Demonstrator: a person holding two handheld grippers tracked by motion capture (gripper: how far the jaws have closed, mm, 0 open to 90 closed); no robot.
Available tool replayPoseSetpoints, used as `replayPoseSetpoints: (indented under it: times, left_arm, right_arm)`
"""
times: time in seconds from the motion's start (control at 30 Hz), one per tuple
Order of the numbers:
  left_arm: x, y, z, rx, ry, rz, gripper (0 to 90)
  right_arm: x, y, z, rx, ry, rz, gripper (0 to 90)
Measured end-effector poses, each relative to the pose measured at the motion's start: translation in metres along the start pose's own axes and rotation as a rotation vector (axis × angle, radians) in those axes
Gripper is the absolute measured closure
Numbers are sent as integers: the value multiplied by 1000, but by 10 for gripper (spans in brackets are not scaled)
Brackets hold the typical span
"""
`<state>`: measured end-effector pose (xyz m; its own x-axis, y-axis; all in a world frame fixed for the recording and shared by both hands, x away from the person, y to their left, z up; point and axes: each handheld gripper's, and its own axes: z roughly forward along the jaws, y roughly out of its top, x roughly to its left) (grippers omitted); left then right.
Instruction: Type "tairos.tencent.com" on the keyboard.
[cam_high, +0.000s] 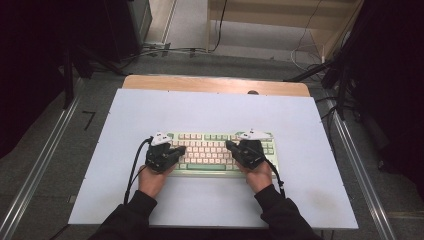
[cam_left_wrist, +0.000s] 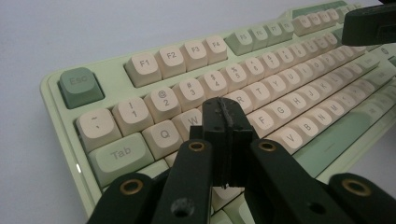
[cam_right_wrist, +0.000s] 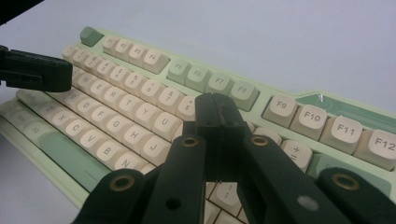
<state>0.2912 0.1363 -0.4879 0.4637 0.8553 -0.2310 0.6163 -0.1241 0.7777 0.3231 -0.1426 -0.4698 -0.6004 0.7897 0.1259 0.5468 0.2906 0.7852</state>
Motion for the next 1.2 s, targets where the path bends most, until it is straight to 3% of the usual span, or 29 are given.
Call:
replayPoseSetpoints:
  times: [0.93, 1.2]
  left_arm:
    - [-1, -2, 5, 49, -2, 10, 900]
    - [0, 0, -2, -12, -14, -5, 900]
  right_arm:
    - [-1, 0, -1, -3, -2, 2, 874]
    - [-2, 0, -1, -4, 0, 1, 874]
